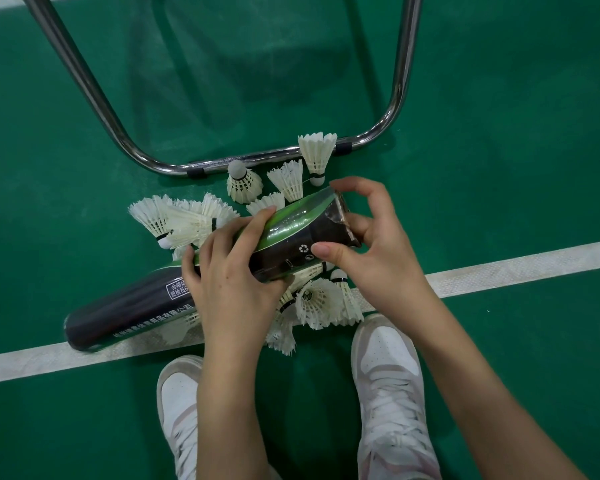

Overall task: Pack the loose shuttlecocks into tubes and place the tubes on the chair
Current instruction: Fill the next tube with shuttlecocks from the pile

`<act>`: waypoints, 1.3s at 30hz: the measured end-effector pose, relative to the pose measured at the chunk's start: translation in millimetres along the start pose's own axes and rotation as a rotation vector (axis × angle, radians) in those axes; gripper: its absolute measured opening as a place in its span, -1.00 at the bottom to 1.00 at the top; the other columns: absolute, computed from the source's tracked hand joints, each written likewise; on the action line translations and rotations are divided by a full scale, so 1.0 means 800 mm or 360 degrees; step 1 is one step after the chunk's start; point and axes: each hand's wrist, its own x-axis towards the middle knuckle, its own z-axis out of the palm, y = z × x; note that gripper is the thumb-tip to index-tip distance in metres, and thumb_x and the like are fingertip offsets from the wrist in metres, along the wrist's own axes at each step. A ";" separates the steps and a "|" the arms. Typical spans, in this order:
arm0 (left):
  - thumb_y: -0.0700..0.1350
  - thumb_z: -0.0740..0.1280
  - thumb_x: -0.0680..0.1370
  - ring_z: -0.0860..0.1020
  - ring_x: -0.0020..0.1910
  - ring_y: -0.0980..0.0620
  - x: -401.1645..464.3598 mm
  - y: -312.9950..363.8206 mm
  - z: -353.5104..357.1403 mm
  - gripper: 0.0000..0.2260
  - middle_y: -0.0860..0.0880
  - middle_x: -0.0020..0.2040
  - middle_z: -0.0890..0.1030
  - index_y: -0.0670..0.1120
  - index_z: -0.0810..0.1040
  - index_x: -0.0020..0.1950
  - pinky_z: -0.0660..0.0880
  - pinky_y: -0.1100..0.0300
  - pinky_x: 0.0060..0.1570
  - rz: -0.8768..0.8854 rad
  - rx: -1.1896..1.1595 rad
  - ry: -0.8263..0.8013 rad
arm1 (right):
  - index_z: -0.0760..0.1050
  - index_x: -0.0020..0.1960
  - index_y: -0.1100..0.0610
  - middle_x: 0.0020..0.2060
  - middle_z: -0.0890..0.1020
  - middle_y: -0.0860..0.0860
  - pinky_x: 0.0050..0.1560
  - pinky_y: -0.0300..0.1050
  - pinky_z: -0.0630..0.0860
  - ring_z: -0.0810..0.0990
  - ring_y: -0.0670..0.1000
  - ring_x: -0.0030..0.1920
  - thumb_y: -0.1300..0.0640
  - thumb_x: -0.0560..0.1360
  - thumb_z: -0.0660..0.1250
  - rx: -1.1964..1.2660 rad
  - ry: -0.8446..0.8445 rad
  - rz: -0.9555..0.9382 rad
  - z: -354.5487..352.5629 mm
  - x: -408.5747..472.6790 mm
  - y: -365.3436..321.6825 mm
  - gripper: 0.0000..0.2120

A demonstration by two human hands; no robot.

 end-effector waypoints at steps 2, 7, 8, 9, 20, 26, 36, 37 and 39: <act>-0.09 0.58 0.21 0.41 0.22 -0.07 -0.001 0.000 0.000 -0.27 0.00 0.19 0.50 0.16 0.42 0.33 0.13 -0.23 0.33 0.0003 0.0004 0.0001 | 0.29 0.08 -0.31 -0.15 0.70 -0.07 0.12 0.06 0.53 0.65 -0.09 -0.09 0.28 0.41 0.42 0.0008 -0.0034 0.0000 -0.001 0.001 0.001 -0.44; -0.08 0.58 0.20 0.40 0.22 -0.04 -0.002 -0.001 0.001 -0.27 0.00 0.19 0.51 0.16 0.42 0.33 0.14 -0.23 0.32 0.0013 0.0026 0.0009 | 0.27 0.13 -0.27 -0.04 0.63 -0.04 0.12 -0.01 0.55 0.64 -0.10 -0.04 0.32 0.44 0.37 0.0037 -0.0158 -0.0018 -0.005 0.005 0.003 -0.44; -0.08 0.59 0.20 0.39 0.22 -0.04 -0.002 -0.001 0.001 -0.27 0.00 0.19 0.51 0.16 0.42 0.33 0.14 -0.24 0.32 0.0011 0.0029 0.0010 | 0.26 0.14 -0.27 -0.01 0.61 -0.05 0.10 -0.04 0.54 0.64 -0.10 -0.03 0.32 0.45 0.37 0.0043 -0.0185 -0.0030 -0.005 0.006 0.004 -0.44; -0.08 0.59 0.20 0.39 0.22 -0.04 -0.002 -0.001 0.001 -0.27 -0.01 0.19 0.51 0.16 0.42 0.33 0.14 -0.24 0.32 0.0011 0.0034 0.0011 | 0.26 0.15 -0.29 0.02 0.59 -0.05 0.10 -0.06 0.54 0.63 -0.11 -0.01 0.30 0.44 0.36 0.0047 -0.0213 -0.0044 -0.005 0.007 0.005 -0.44; -0.05 0.57 0.22 0.37 0.24 -0.03 0.002 -0.011 -0.003 -0.27 0.00 0.23 0.49 0.16 0.40 0.35 0.10 -0.17 0.34 -0.0032 0.0020 0.0014 | 0.33 0.18 -0.17 -0.07 0.66 -0.01 0.06 -0.20 0.52 0.64 -0.11 -0.03 0.29 0.45 0.39 0.0102 -0.0190 -0.0114 -0.012 0.014 0.008 -0.51; -0.10 0.58 0.23 0.34 0.26 -0.05 -0.001 -0.038 -0.012 -0.26 -0.02 0.24 0.48 0.12 0.40 0.35 0.10 -0.15 0.35 -0.0197 -0.0014 0.0056 | 0.40 0.09 -0.10 -0.11 0.66 -0.06 0.02 -0.39 0.43 0.60 -0.16 -0.03 0.29 0.51 0.32 -0.0028 0.0151 -0.0060 -0.024 0.022 0.055 -0.68; -0.08 0.59 0.22 0.33 0.26 -0.06 -0.003 -0.048 -0.015 -0.26 -0.04 0.26 0.47 0.10 0.41 0.36 0.06 -0.02 0.32 -0.0247 -0.0046 0.0089 | 0.44 0.28 0.08 0.27 0.46 0.00 0.27 -0.13 0.36 0.36 0.01 0.29 0.27 0.44 0.40 -0.0708 0.0058 0.0020 -0.002 0.078 0.139 -0.57; -0.08 0.59 0.22 0.33 0.27 -0.06 -0.003 -0.049 -0.015 -0.26 -0.04 0.26 0.46 0.10 0.41 0.36 0.06 -0.02 0.32 -0.0250 -0.0045 0.0088 | 0.43 0.30 0.08 0.30 0.44 0.01 0.33 -0.13 0.29 0.32 0.04 0.33 0.27 0.43 0.41 -0.0826 0.0005 -0.0043 0.000 0.087 0.142 -0.53; -0.09 0.59 0.22 0.32 0.27 -0.06 -0.003 -0.050 -0.014 -0.25 -0.03 0.27 0.46 0.10 0.40 0.36 0.06 -0.02 0.32 -0.0258 -0.0043 0.0086 | 0.41 0.33 0.11 0.33 0.43 0.03 0.34 -0.19 0.16 0.27 0.05 0.38 0.27 0.40 0.44 -0.1001 -0.0105 -0.0173 0.004 0.101 0.145 -0.48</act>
